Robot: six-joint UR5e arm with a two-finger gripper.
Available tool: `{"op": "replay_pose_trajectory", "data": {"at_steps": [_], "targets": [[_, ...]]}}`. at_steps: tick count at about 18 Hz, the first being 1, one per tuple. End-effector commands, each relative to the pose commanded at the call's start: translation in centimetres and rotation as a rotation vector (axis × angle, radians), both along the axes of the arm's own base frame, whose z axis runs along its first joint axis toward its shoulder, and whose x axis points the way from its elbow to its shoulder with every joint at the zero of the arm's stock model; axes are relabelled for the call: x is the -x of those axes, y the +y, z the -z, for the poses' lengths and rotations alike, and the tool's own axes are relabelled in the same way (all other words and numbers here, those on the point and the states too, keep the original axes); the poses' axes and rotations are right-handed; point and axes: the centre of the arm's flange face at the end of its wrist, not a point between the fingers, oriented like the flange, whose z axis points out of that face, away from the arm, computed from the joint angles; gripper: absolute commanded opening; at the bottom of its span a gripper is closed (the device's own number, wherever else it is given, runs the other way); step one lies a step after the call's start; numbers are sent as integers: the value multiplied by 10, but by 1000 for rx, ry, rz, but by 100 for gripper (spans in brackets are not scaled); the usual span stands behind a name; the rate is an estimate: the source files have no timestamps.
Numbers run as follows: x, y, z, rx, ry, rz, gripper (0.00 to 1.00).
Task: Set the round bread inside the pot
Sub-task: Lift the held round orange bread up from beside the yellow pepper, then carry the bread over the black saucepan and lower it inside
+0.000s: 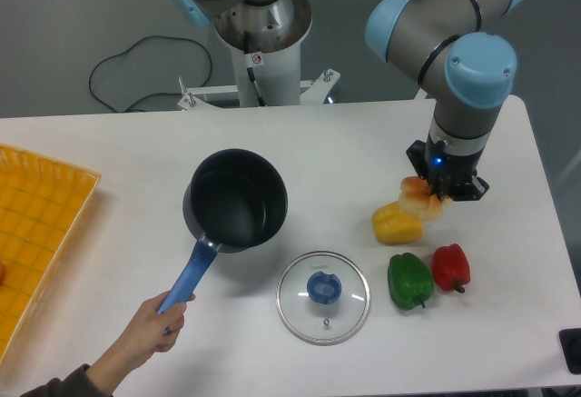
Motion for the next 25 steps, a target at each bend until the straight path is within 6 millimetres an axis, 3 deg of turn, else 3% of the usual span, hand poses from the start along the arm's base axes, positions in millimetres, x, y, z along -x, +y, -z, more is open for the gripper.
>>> {"op": "replay_pose_trajectory", "data": {"at_steps": [6, 8, 14, 19, 25], "targets": [[-15, 13, 1, -6, -6, 16, 0], [-35, 23, -11, -16, 5, 27, 0], [-103, 61, -23, -32, 8, 41, 0], [-156, 73, -40, -63, 10, 57, 0], [-202, 107, -41, -74, 9, 39, 0]]}}
